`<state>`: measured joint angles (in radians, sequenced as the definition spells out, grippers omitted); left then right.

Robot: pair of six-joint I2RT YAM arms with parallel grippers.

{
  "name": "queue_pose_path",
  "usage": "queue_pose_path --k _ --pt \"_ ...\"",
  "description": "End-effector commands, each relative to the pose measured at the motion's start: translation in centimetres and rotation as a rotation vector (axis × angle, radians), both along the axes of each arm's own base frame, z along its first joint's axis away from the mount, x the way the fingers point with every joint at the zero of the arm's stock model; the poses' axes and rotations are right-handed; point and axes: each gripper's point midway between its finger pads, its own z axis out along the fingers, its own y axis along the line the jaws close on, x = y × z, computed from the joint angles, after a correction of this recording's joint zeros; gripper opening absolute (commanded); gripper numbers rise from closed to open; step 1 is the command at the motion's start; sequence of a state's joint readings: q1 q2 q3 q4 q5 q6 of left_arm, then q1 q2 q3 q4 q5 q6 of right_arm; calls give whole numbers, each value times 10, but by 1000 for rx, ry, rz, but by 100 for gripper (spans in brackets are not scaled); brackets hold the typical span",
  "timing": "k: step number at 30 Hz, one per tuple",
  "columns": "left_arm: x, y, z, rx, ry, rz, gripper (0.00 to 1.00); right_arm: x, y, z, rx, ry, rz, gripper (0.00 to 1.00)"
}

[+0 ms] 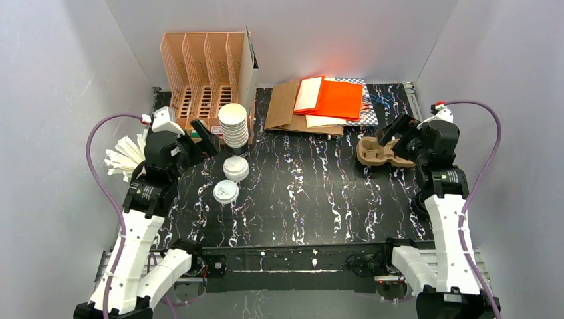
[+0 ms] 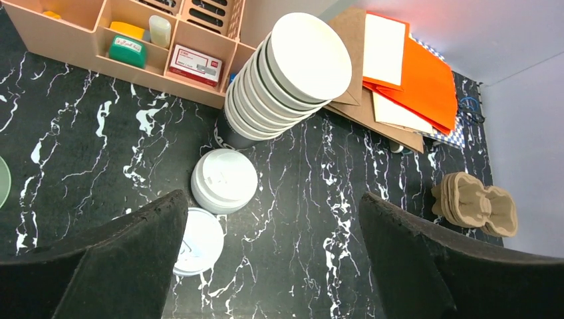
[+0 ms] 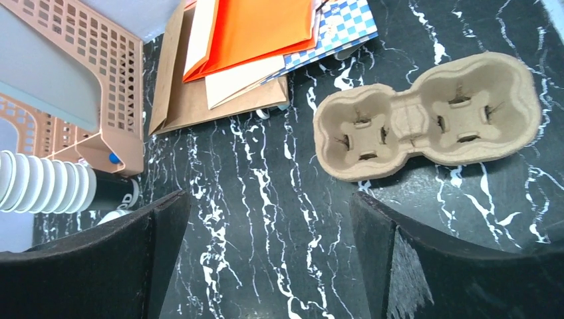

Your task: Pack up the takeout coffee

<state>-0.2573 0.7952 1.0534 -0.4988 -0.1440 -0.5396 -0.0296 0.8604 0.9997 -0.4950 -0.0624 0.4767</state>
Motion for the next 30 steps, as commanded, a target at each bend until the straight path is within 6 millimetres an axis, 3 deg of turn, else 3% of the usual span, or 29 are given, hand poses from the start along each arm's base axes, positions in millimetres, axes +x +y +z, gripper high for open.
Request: queue_pose_path --k 1,6,15,21,24,30 --pt "-2 4 3 23 -2 9 98 17 14 2 68 -31 54 98" --pt "0 2 2 46 -3 -15 98 49 23 2 116 -24 88 98" --pt "0 -10 6 126 -30 -148 98 112 23 -8 120 -4 97 84" --pt "0 -35 4 108 -36 -298 98 160 23 -33 134 32 99 73" --pt "1 -53 7 46 -51 -377 97 183 26 -54 159 67 109 66" --pt "19 -76 1 -49 -15 -422 93 223 17 -99 139 151 56 62"
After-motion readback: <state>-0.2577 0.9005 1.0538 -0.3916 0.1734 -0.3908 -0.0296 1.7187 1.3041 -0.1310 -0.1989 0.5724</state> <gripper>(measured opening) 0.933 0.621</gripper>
